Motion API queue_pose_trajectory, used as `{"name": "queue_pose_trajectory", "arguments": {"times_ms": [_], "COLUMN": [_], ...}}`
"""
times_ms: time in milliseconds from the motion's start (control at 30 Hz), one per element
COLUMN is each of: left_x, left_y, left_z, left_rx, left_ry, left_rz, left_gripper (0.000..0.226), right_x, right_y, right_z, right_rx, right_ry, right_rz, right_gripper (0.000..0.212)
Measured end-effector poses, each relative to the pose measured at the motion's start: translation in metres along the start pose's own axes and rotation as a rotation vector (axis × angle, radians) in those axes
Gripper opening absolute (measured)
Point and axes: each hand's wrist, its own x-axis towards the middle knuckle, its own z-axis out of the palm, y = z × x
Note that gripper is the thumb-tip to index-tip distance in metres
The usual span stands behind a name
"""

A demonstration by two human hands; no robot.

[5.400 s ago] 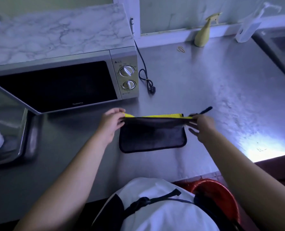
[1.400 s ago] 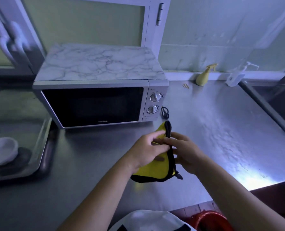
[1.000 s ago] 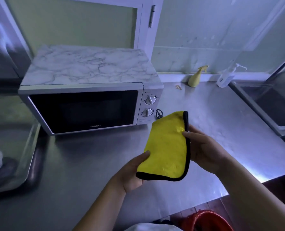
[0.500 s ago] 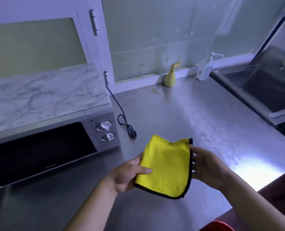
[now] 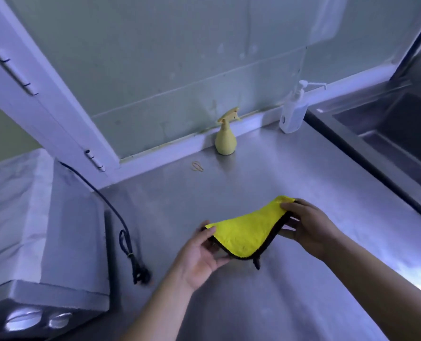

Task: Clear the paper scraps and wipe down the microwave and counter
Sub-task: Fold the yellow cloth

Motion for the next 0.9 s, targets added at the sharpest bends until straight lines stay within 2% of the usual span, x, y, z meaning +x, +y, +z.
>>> {"name": "queue_pose_trajectory", "arguments": {"times_ms": [67, 167, 300, 400, 567, 633, 700, 800, 833, 900], "left_x": [0.029, 0.067, 0.113, 0.149, 0.213, 0.242, 0.267, 0.285, 0.288, 0.289], "left_y": [-0.012, -0.022, -0.009, 0.017, 0.064, 0.069, 0.063, 0.045, 0.04, 0.035], "left_z": [0.024, 0.052, 0.078, 0.109, 0.152, 0.156, 0.152, 0.139, 0.136, 0.132], "left_rx": [-0.097, 0.011, 0.286, 0.329, 0.426, 0.537, 0.703, 0.937, 0.994, 1.11], "left_ry": [0.005, 0.066, 0.11, 0.098, 0.023, 0.078, 0.192, 0.271, 0.274, 0.272], "left_rz": [0.041, 0.022, 0.034, 0.14, 0.409, 0.446, 0.41, 0.292, 0.291, 0.341], "left_gripper": [0.047, 0.063, 0.044, 0.03, 0.031, 0.028, 0.029, 0.042, 0.046, 0.049], "right_x": [0.025, 0.061, 0.111, 0.151, 0.212, 0.239, 0.261, 0.281, 0.284, 0.286], "right_y": [-0.013, -0.027, -0.049, -0.076, -0.13, -0.132, -0.12, -0.09, -0.08, -0.065], "right_z": [0.0, -0.005, -0.014, -0.012, -0.013, -0.022, -0.033, -0.051, -0.055, -0.054], "right_rx": [0.062, 0.067, -0.022, -0.009, 0.127, 0.086, -0.043, -0.427, -0.598, -0.961], "right_ry": [0.059, 0.128, 0.236, 0.234, 0.178, 0.237, 0.339, 0.541, 0.606, 0.647], "right_rz": [-0.028, -0.077, -0.089, -0.119, -0.341, -0.347, -0.241, -0.094, -0.138, -0.403], "right_gripper": [0.01, 0.01, 0.008, 0.002, 0.005, 0.005, 0.003, 0.032, 0.041, 0.05]}}
